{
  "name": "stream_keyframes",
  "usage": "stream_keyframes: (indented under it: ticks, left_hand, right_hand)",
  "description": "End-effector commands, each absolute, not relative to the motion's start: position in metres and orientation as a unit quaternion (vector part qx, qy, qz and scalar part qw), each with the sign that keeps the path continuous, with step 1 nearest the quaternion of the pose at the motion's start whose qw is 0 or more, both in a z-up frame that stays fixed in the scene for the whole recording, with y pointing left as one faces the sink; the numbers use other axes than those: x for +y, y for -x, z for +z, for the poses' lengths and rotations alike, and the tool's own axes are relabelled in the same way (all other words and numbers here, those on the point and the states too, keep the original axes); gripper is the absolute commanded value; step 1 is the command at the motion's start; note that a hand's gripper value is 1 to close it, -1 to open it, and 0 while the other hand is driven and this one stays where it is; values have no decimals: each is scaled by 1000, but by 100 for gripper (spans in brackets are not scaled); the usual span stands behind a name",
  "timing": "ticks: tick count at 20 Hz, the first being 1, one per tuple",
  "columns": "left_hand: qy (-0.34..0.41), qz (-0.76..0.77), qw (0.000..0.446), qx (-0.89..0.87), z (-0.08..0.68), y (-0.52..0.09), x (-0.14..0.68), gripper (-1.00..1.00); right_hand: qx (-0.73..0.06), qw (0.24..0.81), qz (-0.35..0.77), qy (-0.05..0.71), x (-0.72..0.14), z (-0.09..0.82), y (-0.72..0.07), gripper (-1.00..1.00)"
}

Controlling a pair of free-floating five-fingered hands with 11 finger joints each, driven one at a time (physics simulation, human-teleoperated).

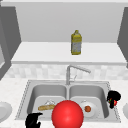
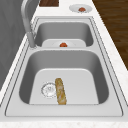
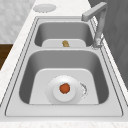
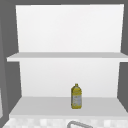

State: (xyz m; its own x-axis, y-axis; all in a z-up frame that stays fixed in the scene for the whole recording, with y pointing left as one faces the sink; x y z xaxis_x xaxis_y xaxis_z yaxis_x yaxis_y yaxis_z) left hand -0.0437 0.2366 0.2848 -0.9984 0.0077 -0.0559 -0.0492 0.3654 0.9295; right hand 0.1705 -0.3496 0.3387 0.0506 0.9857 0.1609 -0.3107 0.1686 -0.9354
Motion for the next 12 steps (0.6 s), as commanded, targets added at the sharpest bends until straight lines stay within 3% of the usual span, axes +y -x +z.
stream_keyframes:
  ticks: [1, 12]
  left_hand:
    - [13, 563, 25, 826, 285, 44, 237, 0]
    - [13, 563, 25, 826, 285, 44, 237, 0]
  right_hand:
    - [-448, 618, 524, 378, -330, 361, -170, 100]
    - [-439, 629, 528, 364, -296, 413, -170, 100]
